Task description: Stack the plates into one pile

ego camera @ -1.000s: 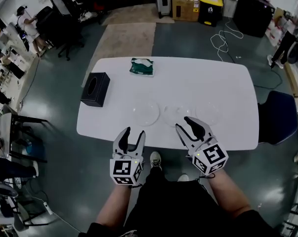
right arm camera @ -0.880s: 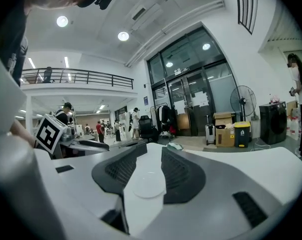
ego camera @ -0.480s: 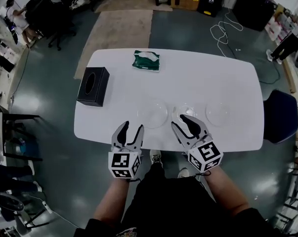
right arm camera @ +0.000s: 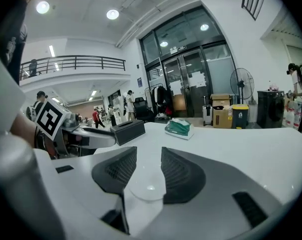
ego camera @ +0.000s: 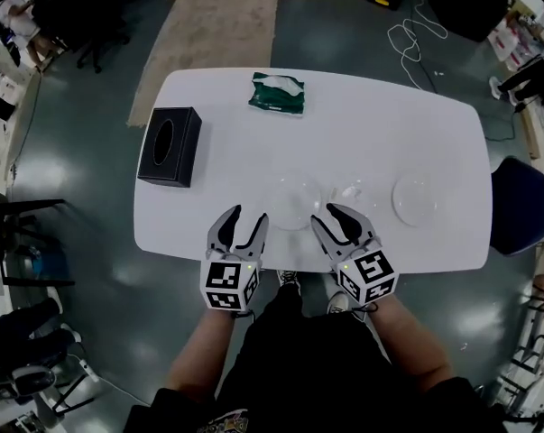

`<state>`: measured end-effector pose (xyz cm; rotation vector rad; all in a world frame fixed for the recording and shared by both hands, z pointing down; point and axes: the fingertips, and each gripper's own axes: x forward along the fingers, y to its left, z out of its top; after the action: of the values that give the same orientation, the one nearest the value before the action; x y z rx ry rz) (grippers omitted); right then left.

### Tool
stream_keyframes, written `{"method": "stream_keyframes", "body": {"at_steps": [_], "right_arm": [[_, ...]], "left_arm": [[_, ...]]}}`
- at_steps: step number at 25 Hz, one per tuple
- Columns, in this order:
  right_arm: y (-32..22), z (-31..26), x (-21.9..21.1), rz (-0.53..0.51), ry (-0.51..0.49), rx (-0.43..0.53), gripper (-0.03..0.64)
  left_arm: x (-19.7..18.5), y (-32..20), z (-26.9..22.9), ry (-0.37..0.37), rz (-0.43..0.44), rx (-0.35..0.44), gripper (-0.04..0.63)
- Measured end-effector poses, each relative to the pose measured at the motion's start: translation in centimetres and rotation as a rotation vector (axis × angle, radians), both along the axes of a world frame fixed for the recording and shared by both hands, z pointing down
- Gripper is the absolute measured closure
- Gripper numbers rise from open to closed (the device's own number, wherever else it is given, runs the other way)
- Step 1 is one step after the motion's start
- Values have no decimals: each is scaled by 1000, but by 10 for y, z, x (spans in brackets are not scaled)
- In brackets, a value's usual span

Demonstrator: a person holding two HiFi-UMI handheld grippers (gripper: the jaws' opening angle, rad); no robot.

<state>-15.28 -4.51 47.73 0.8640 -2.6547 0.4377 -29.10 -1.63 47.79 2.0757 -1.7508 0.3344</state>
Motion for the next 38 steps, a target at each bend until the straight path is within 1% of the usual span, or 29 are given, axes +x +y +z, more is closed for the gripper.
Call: {"method": "stream_keyframes", "body": {"at_steps": [5,12,22,29,35,38], "right_arm": [[-5,28,-11,19,43,-40,451],[-6,69,-18,25,122,-96,454],[3,118,-20,16,221,-173,456],[9,132,-22,-1,266,-194,457],[9,137,-24,-12,300,-159,468],[10,140,-22,-12,314,-161,472]], "left_arm": [[-11,-9,18,18,18,-34,376],[-17,-21,44,47,44,-87,376],[-22,-29,69,60,61,-140,374],[-20,-32,83,65,74,-177,374],[-14,-36,94,72,88,-197,371],[-10,-37,102,85,94,-220,370]]}}
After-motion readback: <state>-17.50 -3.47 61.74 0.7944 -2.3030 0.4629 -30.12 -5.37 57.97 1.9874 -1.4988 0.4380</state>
